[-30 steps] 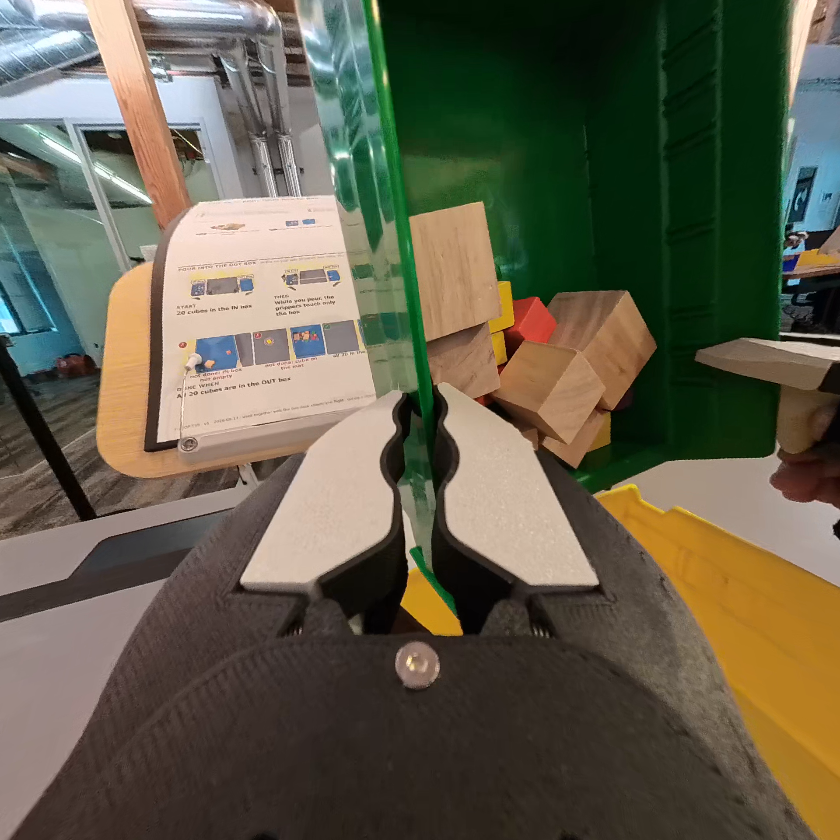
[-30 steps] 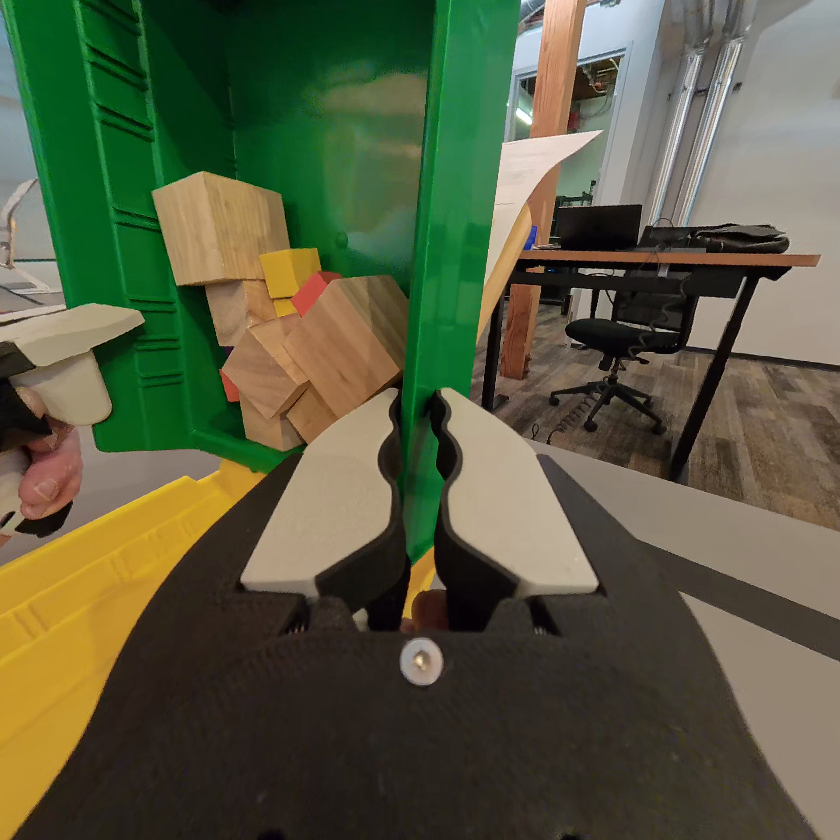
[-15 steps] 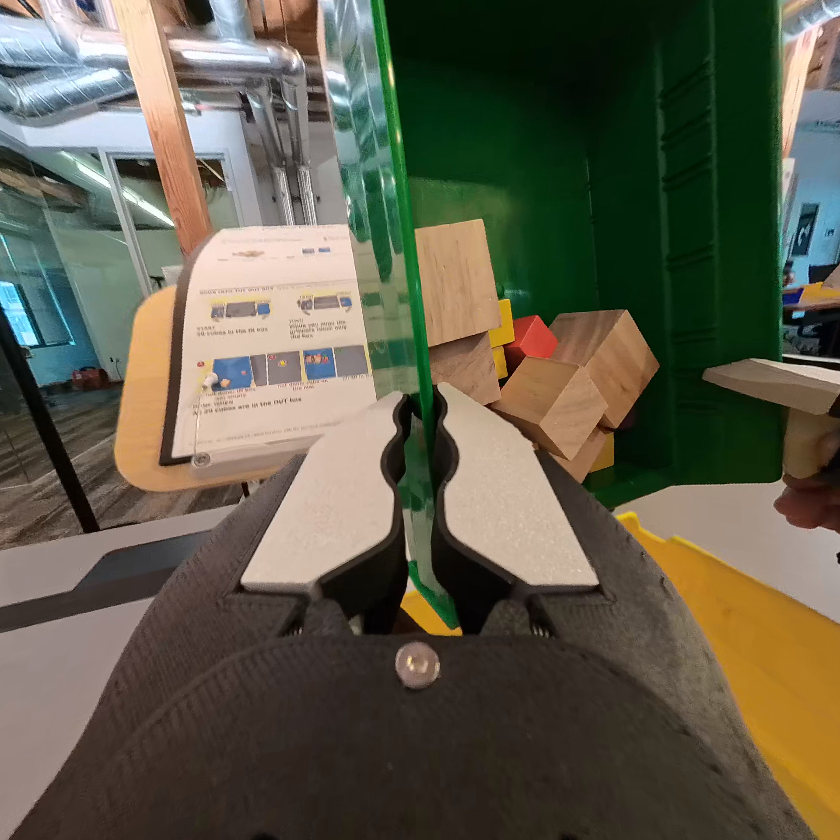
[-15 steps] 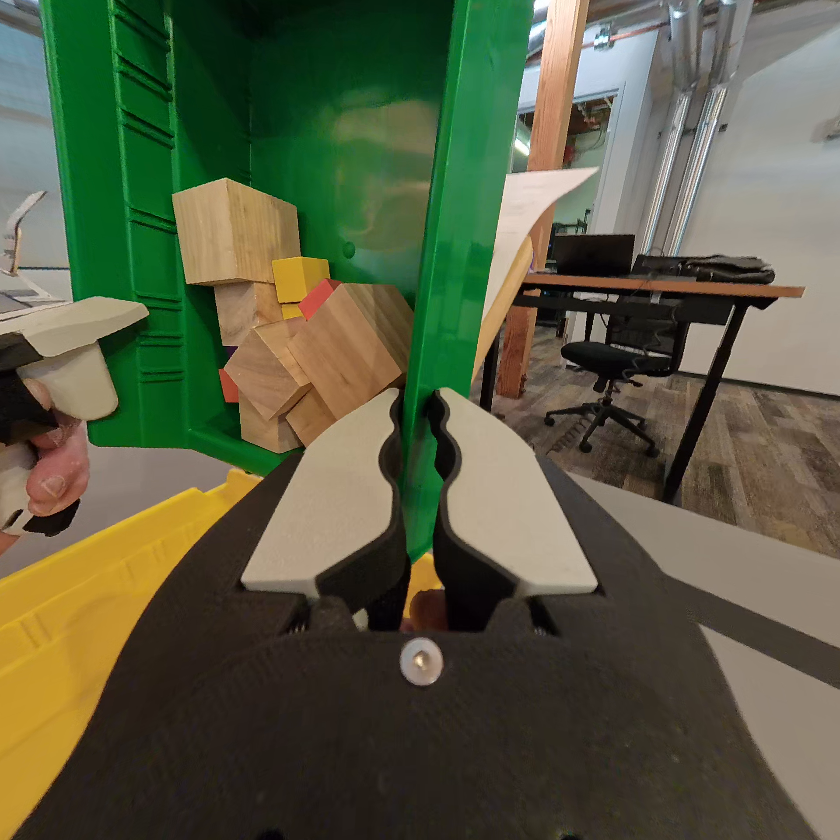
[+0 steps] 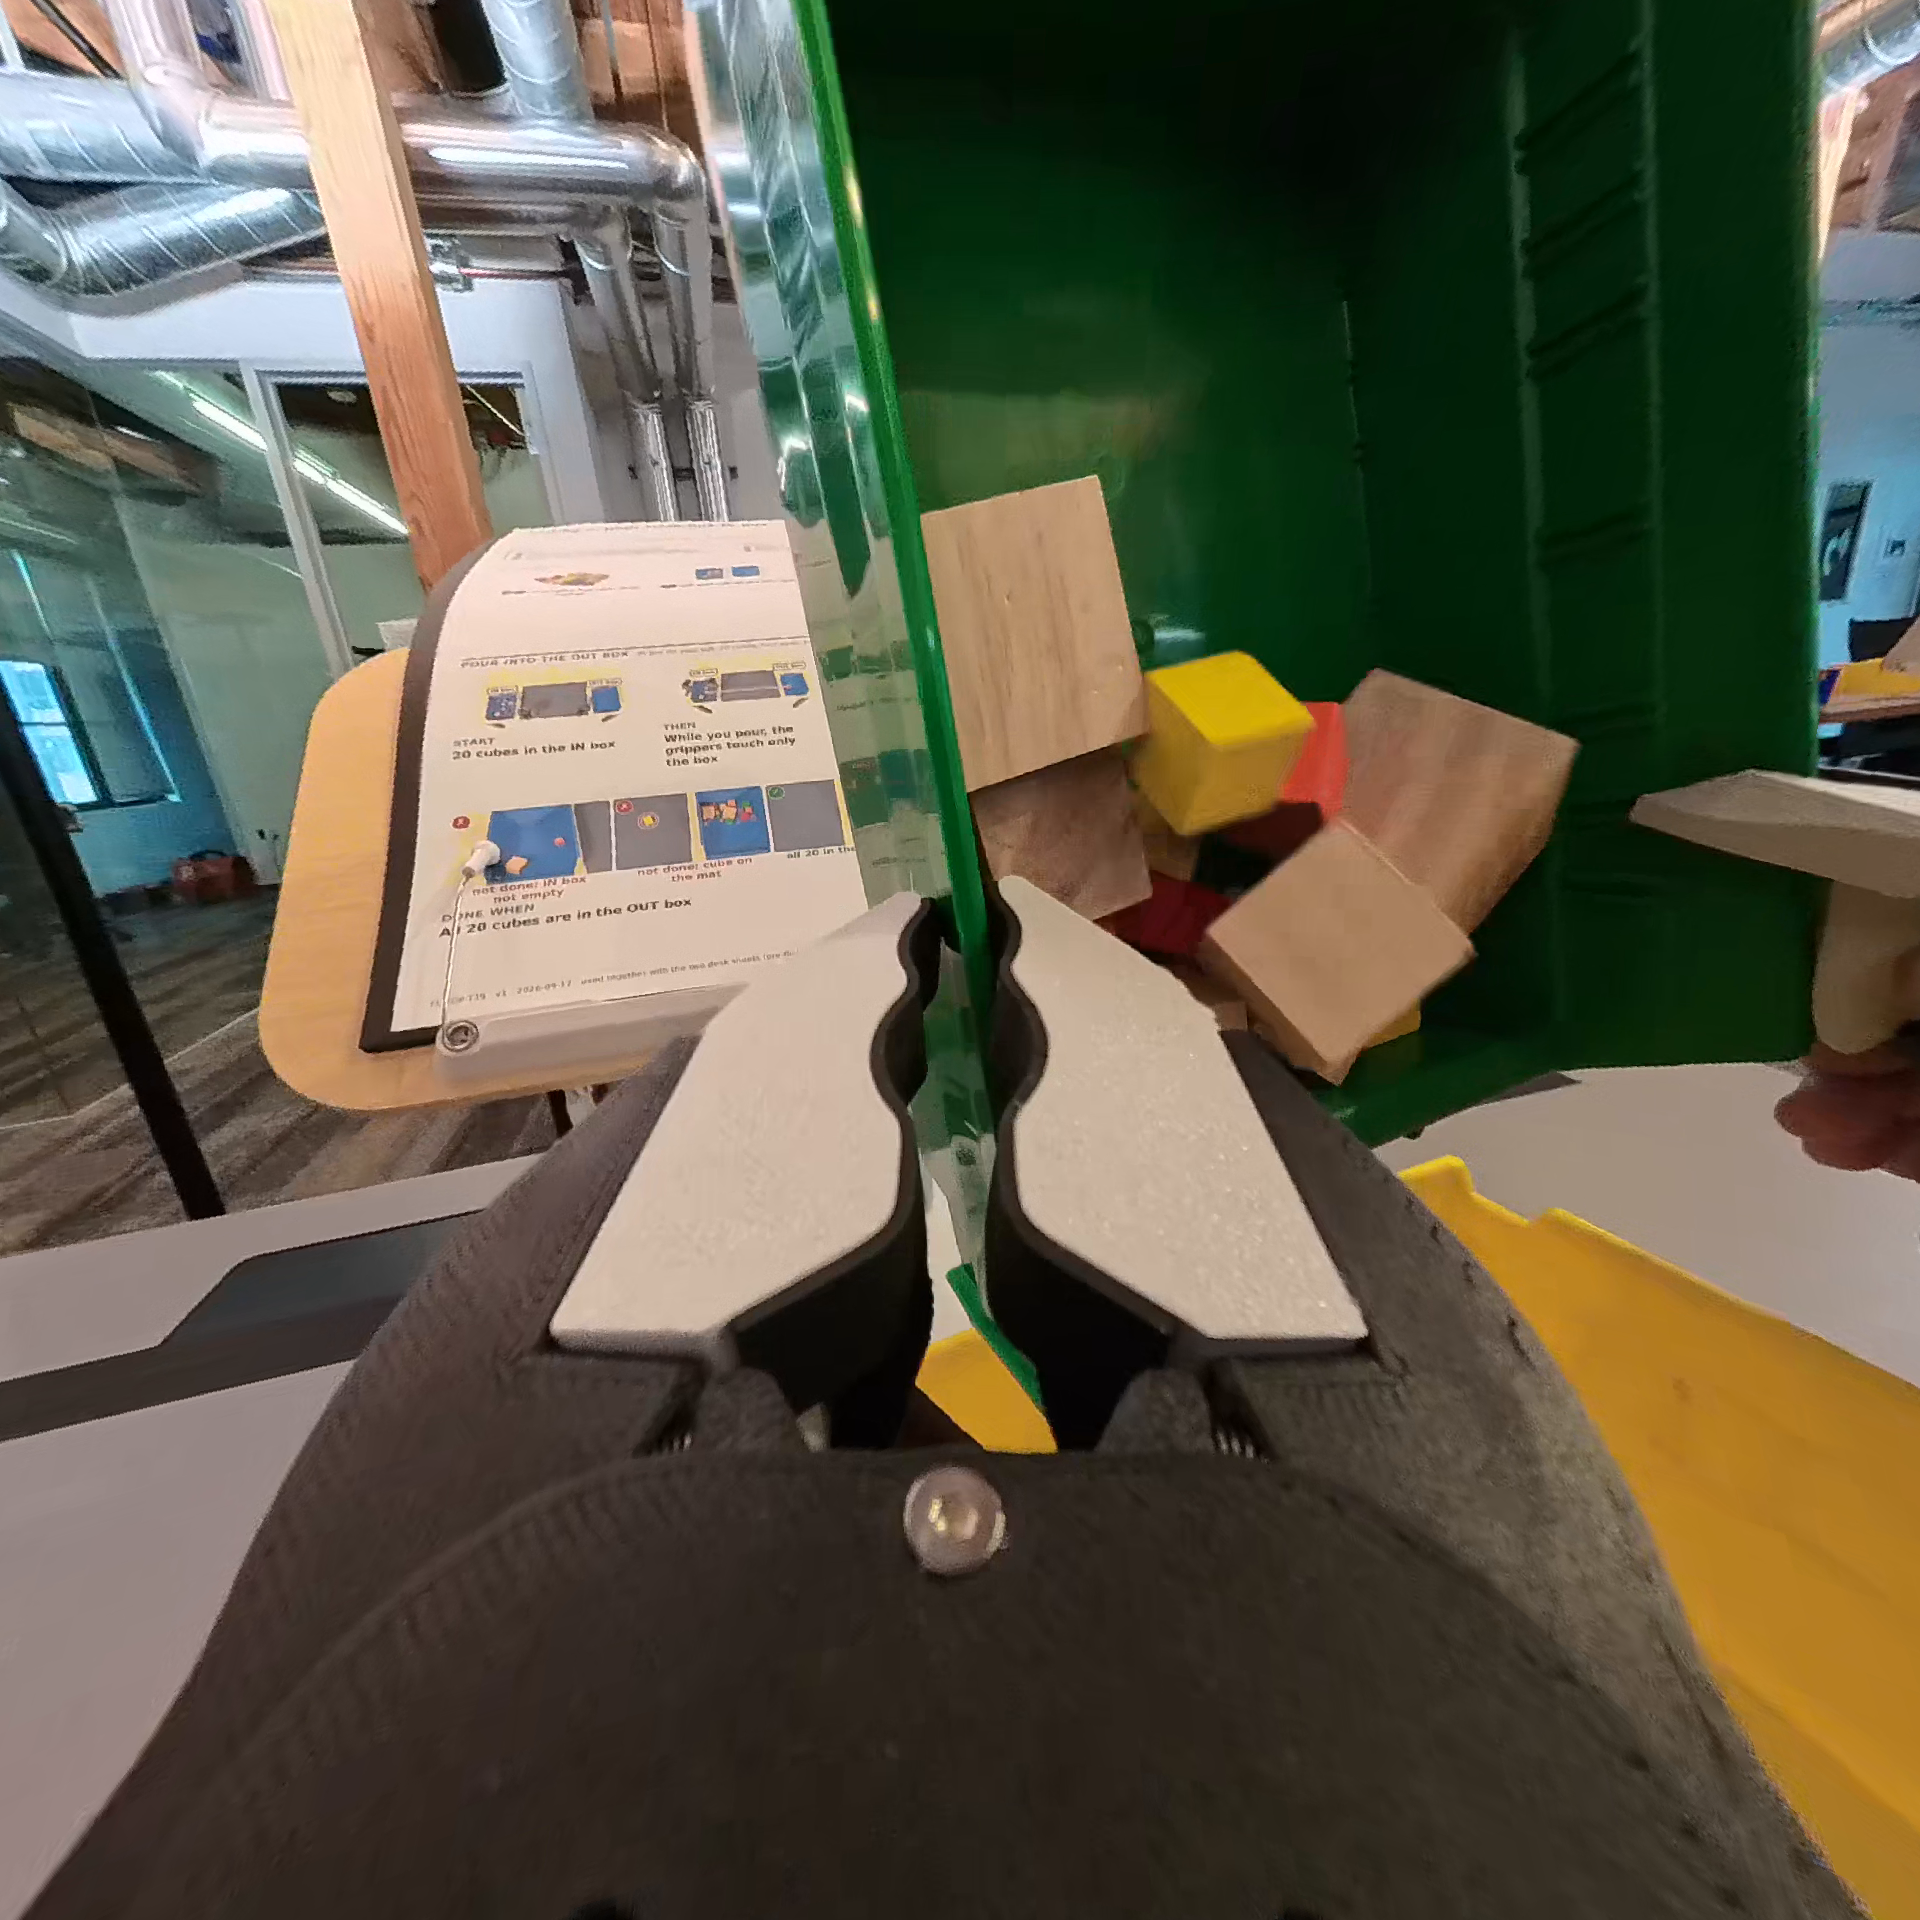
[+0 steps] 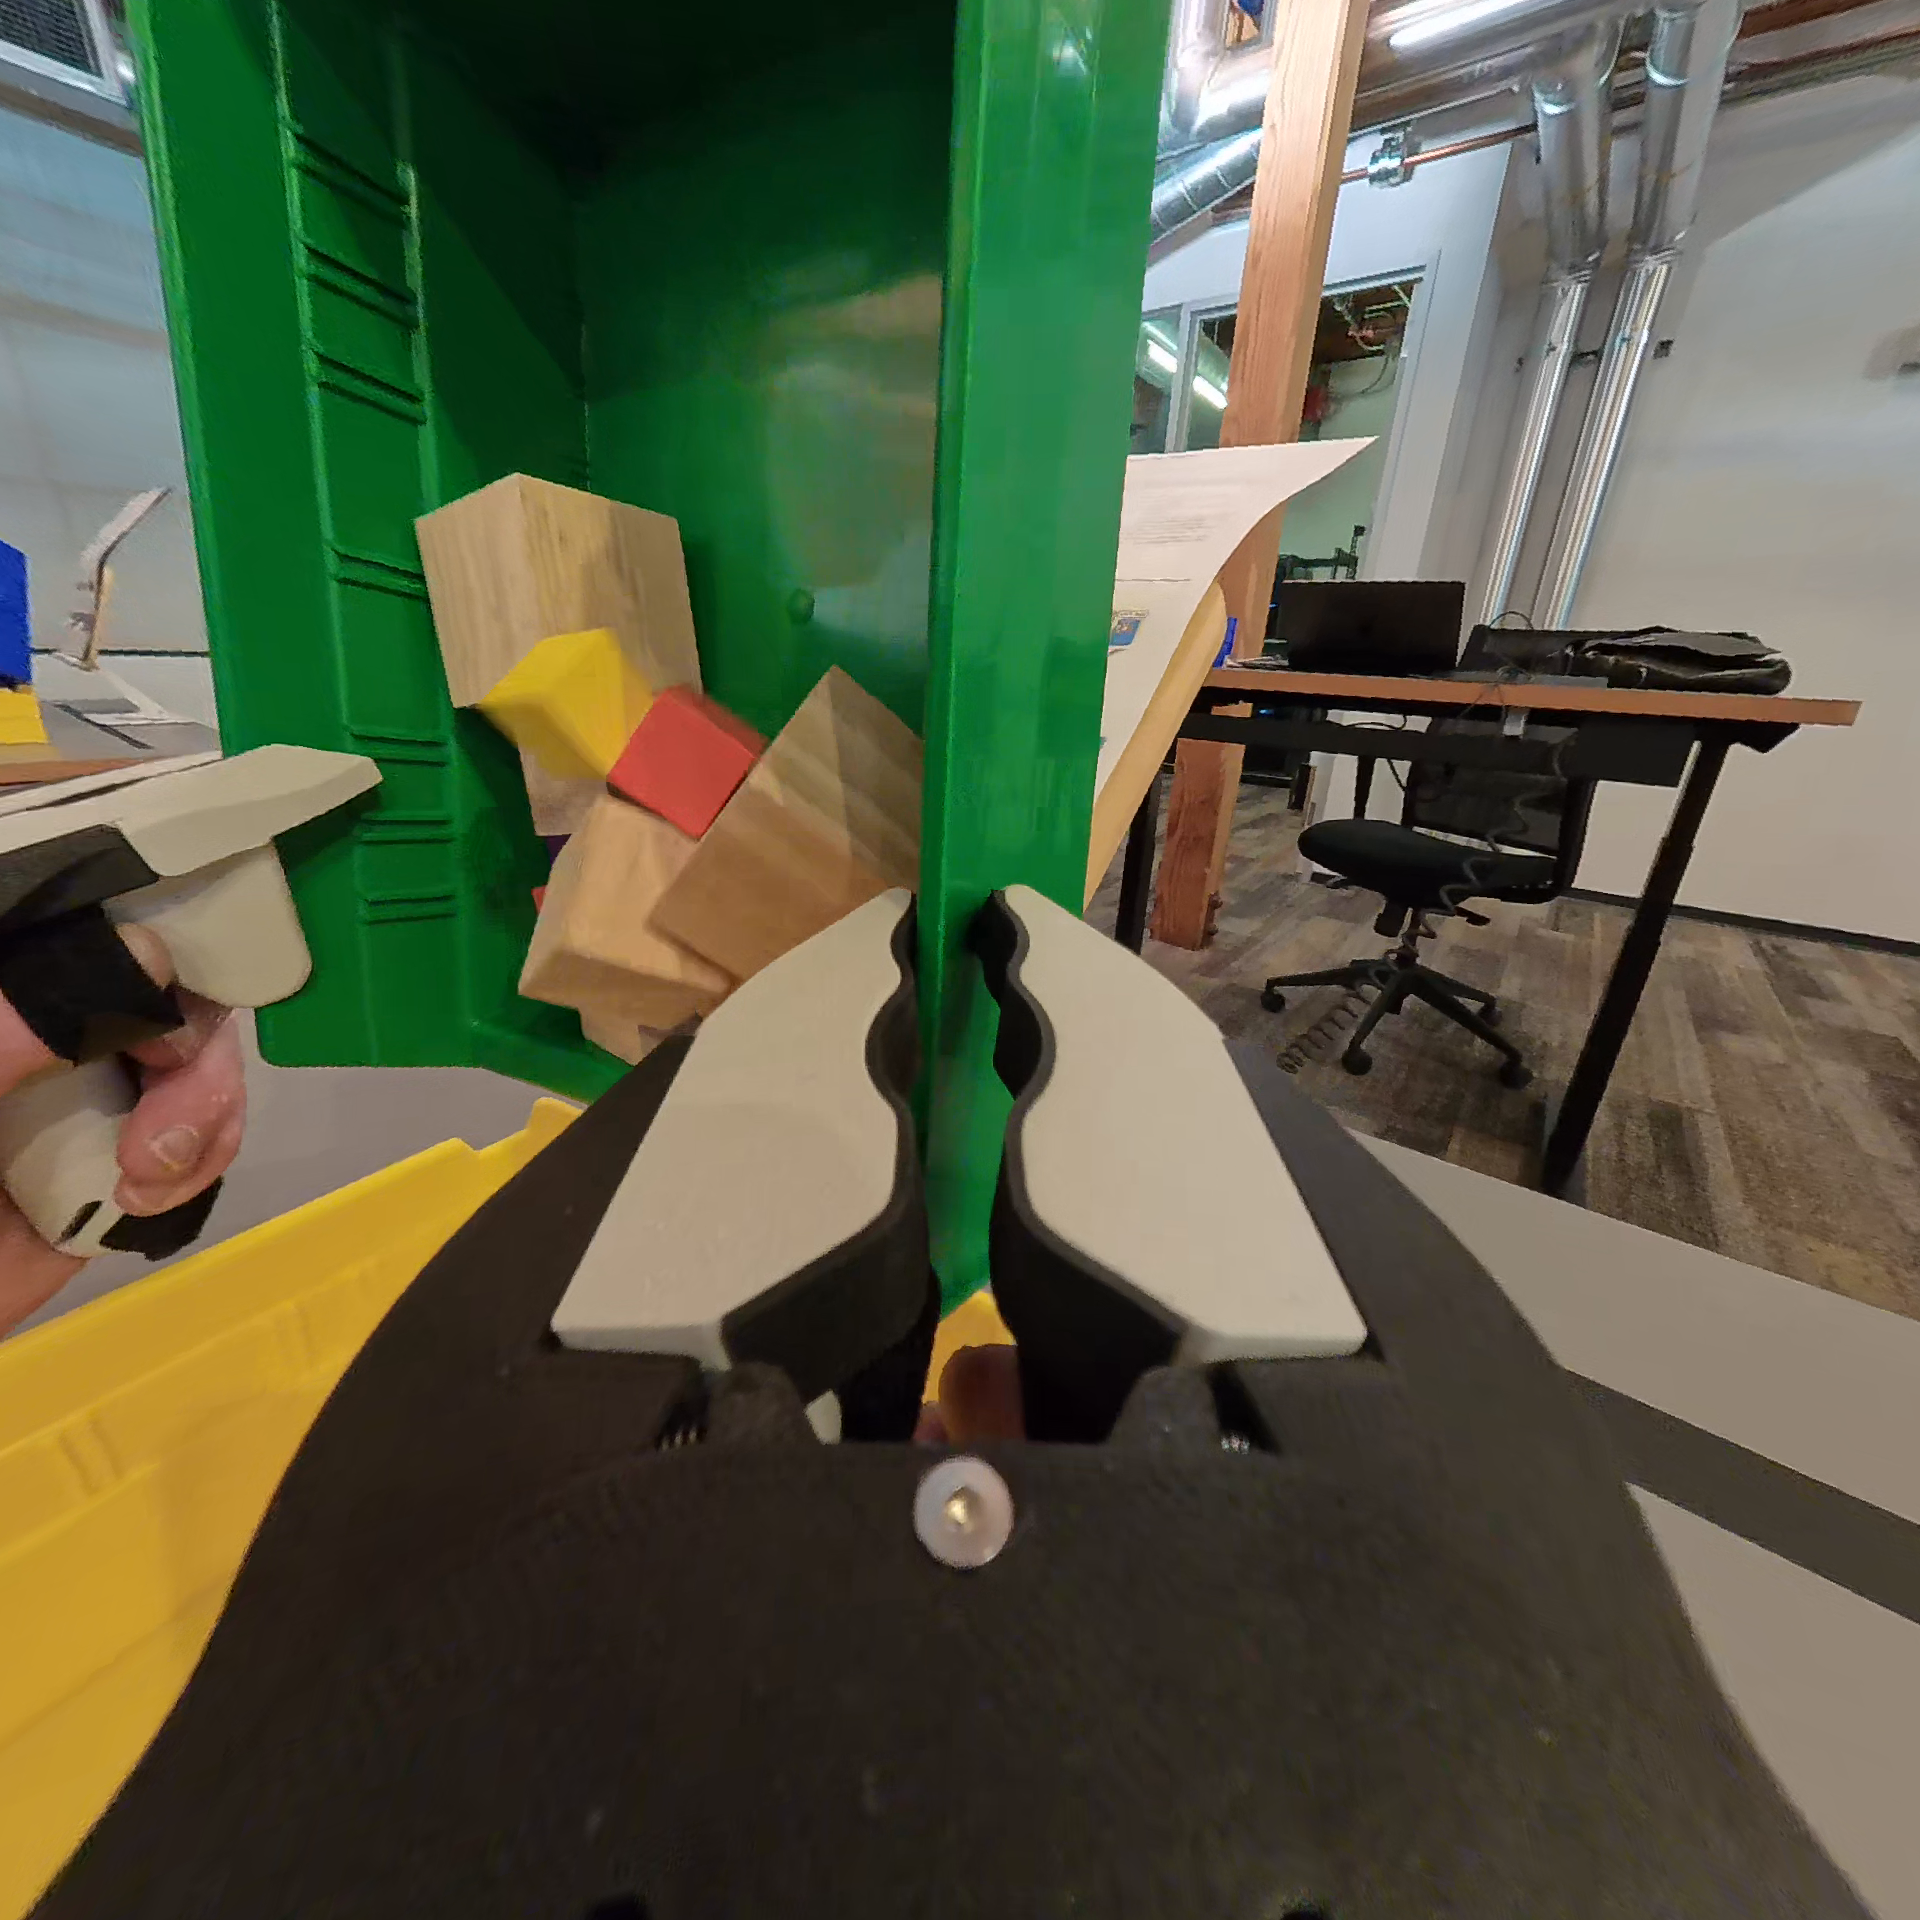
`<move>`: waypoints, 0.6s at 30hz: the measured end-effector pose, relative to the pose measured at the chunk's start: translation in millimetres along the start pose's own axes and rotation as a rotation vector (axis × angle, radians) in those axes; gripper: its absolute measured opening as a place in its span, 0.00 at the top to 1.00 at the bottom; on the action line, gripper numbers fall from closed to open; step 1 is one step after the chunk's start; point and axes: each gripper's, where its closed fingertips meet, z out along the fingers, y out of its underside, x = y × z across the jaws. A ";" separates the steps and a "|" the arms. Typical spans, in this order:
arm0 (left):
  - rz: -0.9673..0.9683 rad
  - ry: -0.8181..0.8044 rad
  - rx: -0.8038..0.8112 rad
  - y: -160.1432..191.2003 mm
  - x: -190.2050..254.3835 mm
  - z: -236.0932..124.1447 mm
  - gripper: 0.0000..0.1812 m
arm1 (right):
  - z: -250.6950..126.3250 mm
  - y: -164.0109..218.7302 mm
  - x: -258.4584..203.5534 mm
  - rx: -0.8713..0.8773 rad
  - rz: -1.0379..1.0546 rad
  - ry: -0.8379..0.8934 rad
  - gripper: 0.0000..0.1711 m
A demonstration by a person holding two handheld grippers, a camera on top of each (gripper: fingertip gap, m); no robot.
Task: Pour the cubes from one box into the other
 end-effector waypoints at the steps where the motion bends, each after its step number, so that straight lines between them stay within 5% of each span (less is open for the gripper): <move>1: 0.006 -0.001 -0.002 1.7 0.1 0.1 0.96 | 0.2 1.2 0.2 0.002 0.000 0.006 0.97; 18: 0.008 -0.007 -0.024 13.8 -0.7 -2.0 0.97 | -5.8 14.1 -3.9 0.019 0.027 0.003 0.97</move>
